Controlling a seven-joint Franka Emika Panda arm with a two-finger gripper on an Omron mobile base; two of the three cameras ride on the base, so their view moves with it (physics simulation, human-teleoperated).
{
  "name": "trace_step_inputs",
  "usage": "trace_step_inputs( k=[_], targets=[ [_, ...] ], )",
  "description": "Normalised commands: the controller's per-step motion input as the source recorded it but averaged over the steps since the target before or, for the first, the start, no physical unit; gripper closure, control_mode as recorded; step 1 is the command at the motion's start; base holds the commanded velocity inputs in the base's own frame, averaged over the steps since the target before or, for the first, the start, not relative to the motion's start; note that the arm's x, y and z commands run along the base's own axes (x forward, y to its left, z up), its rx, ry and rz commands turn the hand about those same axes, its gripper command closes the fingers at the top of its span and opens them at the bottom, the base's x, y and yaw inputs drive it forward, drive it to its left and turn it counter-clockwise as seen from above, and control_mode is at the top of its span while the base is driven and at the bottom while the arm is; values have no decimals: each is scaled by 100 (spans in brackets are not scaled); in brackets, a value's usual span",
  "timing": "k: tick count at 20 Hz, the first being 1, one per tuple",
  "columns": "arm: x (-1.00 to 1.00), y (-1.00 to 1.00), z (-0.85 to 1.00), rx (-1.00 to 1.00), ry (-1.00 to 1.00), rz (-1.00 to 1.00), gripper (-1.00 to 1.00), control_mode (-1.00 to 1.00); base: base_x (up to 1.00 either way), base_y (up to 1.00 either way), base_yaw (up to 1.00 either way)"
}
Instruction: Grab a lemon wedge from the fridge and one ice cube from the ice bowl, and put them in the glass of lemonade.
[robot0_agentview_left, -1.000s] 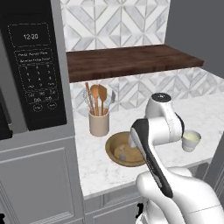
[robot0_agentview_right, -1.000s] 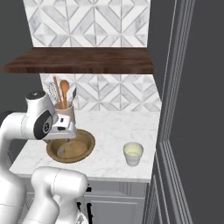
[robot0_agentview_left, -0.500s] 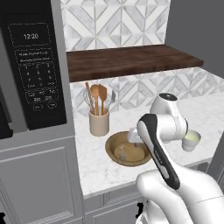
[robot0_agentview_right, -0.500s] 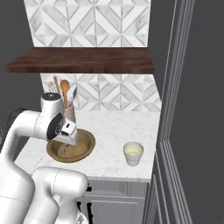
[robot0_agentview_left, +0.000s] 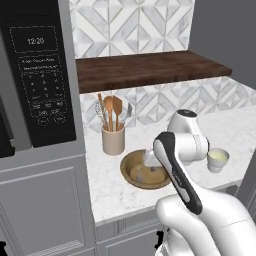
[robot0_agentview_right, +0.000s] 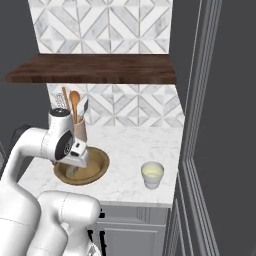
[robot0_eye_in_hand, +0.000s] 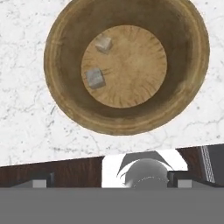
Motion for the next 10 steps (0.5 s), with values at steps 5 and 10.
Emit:
trace_step_inputs(
  k=[5, 10],
  targets=[
    [22, 23, -28, -8, 3, 13, -100, -100, 0, 0, 0],
    [29, 10, -7, -15, 1, 2, -100, -100, 0, 0, 0]
  ],
)
